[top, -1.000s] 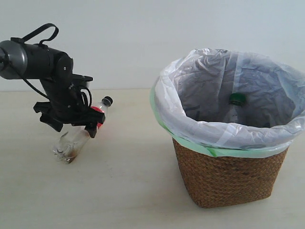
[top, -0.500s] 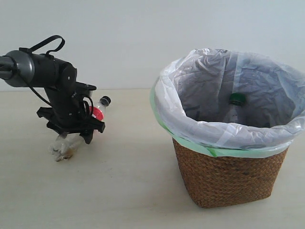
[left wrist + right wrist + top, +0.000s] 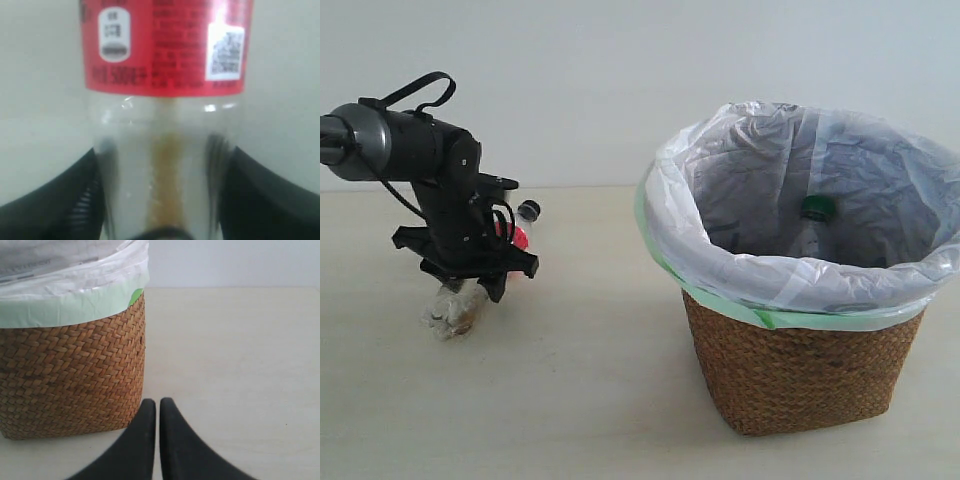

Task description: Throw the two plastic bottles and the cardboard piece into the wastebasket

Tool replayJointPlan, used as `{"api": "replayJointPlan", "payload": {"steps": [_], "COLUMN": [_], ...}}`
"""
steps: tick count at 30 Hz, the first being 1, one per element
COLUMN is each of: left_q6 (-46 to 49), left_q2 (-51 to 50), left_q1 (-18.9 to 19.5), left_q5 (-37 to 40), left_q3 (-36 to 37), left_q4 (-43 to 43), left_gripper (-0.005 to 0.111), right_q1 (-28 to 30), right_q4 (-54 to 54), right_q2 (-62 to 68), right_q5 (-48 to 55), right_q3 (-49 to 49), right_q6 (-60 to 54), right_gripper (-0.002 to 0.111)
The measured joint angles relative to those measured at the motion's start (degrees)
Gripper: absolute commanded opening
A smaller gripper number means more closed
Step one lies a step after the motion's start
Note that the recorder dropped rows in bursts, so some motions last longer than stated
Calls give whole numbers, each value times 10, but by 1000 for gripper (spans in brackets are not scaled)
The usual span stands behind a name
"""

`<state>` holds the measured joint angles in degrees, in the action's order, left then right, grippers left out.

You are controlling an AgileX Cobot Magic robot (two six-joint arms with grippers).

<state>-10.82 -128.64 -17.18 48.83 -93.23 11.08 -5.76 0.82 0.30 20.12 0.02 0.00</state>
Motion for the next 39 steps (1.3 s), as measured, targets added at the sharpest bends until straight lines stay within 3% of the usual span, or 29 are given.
{"api": "replayJointPlan", "payload": {"steps": [6,11,19,23,29,39], "left_q6": [-7,-11,-19,-19,-21,-43], "left_q2": [57,189,460,518,536,516], "left_q1": [0,12,93,115,118,118], "left_q5": [-22,-51,-39,3,61,75], "left_q3": [55,150,343,356,357,357], "left_q4": [-10,-12,-11,1,37,65], "left_gripper": [4,4,4,4,4,4], "right_q1": [0,0,0,0,0,0], "right_q4": [0,0,0,0,0,0], "right_q2": [0,0,0,0,0,0], "right_q5": [0,0,0,0,0,0], "right_q3": [0,0,0,0,0,0], "right_q6": [0,0,0,0,0,0], "right_gripper": [0,0,0,0,0,0]}}
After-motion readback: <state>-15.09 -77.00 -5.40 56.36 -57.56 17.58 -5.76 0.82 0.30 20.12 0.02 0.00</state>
